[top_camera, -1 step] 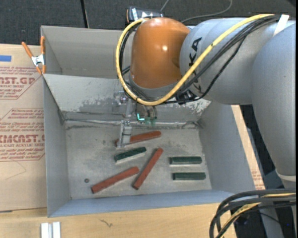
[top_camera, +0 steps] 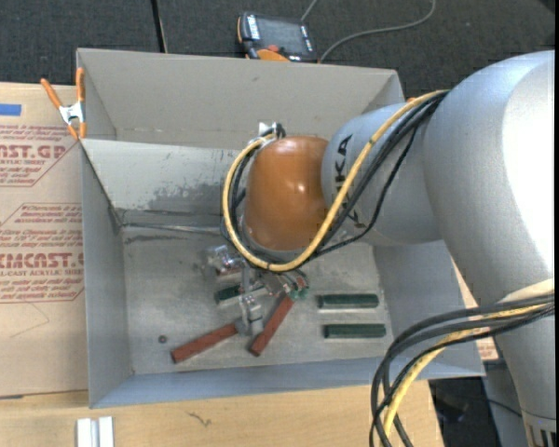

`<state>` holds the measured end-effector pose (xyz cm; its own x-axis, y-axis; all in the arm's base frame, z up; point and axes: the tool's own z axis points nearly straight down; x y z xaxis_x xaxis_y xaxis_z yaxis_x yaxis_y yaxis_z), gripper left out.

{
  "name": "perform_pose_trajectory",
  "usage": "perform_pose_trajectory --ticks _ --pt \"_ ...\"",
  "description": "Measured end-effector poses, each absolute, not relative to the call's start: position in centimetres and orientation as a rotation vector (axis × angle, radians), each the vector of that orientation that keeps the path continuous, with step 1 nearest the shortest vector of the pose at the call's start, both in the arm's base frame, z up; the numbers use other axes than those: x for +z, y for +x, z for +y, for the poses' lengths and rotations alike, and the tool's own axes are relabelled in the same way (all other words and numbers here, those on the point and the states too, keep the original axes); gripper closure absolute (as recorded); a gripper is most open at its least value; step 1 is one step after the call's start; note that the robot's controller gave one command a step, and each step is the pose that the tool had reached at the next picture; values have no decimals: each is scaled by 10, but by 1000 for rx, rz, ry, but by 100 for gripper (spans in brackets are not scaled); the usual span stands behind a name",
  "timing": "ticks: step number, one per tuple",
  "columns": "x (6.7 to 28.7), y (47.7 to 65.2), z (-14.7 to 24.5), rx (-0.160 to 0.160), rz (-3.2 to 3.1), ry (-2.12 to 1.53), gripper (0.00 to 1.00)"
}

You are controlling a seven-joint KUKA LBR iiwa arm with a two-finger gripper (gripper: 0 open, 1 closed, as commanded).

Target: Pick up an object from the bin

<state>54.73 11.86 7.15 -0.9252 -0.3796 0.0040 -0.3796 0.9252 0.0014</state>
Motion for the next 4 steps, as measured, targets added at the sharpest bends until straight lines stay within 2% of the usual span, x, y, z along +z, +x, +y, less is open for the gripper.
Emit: perform_pose_trajectory --ticks 1,2,3,4 --pt "77 550 120 -3 -3082 607 100" --pt "110 562 102 1 -2874 1280 100" --pt "109 561 103 -3 -2873 1278 0" --pt "114 491 88 -4 -2412 2009 0"
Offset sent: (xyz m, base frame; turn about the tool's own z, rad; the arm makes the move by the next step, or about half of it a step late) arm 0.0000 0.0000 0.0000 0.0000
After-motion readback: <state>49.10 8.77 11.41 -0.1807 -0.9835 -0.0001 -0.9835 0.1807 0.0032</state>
